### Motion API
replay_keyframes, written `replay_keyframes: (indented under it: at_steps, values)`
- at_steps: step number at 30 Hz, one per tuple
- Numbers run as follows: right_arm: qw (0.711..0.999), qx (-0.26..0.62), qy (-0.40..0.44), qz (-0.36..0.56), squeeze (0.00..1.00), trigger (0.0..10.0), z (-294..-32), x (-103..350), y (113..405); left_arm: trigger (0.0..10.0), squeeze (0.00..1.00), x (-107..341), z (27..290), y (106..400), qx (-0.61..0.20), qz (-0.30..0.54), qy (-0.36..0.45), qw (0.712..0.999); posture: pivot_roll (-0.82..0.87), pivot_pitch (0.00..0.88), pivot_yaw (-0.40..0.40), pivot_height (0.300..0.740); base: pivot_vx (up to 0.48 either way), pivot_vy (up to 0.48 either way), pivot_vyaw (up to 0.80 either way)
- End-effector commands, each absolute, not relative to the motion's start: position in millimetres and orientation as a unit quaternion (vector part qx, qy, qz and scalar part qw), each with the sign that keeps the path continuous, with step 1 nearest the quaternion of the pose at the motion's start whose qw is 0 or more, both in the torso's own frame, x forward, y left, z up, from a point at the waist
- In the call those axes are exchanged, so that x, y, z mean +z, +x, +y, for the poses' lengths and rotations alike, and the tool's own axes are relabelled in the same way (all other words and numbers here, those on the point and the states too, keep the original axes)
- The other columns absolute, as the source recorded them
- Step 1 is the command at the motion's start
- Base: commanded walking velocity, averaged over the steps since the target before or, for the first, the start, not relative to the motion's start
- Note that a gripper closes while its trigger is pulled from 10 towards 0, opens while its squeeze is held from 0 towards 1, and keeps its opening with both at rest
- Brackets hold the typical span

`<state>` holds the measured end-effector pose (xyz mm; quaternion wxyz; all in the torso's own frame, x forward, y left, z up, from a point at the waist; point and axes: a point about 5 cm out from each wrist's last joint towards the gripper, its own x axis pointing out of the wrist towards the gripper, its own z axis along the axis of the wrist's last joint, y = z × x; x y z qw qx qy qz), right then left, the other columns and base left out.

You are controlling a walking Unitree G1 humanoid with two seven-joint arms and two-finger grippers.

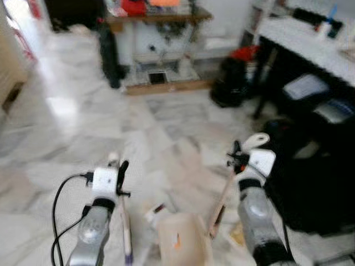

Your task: Sweep floor

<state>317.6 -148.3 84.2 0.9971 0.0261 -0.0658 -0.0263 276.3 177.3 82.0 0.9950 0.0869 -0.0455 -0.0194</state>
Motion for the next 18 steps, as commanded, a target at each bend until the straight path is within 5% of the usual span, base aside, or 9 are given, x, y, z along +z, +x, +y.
replay_keyframes:
  at_steps: [1,18]
  values:
    - [0.995,-0.033,0.028,-0.085,0.0,10.0,-152.4,92.0,319.5,10.0,0.0,88.3,174.3,277.3,-0.024,-0.065,0.086,0.994,0.13,0.0,0.002,0.74,0.0,0.0,0.0]
    - [0.995,-0.037,0.019,-0.09,0.0,10.0,-154.6,94.2,321.2,10.0,0.0,89.1,174.6,277.3,-0.025,-0.068,0.09,0.993,0.13,0.0,0.002,0.74,0.0,0.0,0.0]
